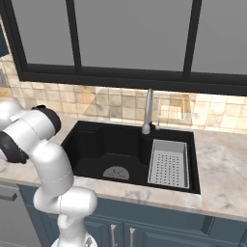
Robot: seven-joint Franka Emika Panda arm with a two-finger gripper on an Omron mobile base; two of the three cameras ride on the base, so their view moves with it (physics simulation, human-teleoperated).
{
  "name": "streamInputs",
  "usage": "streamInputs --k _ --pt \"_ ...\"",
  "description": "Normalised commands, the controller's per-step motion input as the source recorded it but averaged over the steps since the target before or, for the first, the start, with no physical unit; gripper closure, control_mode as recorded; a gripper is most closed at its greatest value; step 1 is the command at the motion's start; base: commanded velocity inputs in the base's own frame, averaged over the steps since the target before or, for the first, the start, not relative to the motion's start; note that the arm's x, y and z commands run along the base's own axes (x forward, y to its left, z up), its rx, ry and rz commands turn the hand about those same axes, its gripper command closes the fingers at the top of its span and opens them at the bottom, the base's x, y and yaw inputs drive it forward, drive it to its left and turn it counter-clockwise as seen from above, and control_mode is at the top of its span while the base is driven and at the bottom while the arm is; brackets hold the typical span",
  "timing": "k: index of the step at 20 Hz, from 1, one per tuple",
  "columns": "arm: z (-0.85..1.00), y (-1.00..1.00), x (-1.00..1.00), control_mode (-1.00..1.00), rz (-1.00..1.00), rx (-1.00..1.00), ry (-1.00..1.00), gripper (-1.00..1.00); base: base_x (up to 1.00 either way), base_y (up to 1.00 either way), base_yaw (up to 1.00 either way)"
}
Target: Pick the sweet potato from the sink and place it in the bowl. Then pick the bowl and place it in the microwave. Then close the microwave door and press the start button.
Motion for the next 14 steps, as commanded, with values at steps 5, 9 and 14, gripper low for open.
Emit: streamInputs --k 5,9,14 --pt "-0.06 -0.03 0.02 -1.00 0.02 -0.06 -0.04 -1.00 0.00 0.00 0.00" --pt "0.01 0.00 0.00 -1.00 0.02 -0.05 -0.10 -1.00 0.00 0.00 0.00" --pt "0.00 0.00 0.02 -1.00 0.04 -0.05 -0.02 -1.00 0.00 0.00 0.00"
